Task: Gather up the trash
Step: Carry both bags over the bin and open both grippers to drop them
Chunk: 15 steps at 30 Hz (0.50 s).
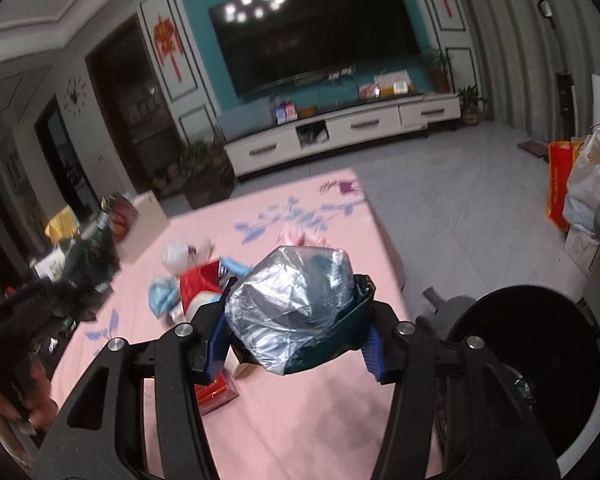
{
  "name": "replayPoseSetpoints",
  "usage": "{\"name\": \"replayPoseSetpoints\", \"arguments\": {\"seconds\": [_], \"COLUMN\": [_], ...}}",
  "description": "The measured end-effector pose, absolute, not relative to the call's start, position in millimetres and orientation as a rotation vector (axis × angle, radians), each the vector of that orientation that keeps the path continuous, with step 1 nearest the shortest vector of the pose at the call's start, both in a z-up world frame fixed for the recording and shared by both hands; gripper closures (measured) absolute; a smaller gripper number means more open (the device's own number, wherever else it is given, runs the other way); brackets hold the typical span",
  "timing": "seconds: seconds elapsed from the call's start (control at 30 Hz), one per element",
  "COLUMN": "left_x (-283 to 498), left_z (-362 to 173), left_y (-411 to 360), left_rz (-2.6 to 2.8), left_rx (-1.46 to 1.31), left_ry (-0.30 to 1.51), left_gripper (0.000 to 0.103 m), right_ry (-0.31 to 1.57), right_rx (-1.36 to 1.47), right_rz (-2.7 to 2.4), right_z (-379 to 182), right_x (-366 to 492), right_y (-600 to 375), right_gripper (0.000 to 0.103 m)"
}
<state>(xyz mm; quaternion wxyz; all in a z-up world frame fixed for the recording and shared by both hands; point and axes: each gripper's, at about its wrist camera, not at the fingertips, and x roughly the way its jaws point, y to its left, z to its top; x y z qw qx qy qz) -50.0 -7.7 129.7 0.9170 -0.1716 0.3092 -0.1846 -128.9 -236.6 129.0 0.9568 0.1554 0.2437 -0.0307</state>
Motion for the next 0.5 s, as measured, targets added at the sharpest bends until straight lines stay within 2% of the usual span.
{"name": "replayPoseSetpoints", "arguments": {"seconds": [0.5], "left_x": [-103], "left_z": [122], "left_y": [-163], "left_rz": [-0.691], "left_rx": [-0.067], "left_ry": [0.696], "left_gripper": [0.072], "right_ry": [0.29], "right_rx": [0.434], "right_rz": [-0.332], "right_z": [166], "right_x": [-214], "right_y": [-326], "right_gripper": [0.049]}}
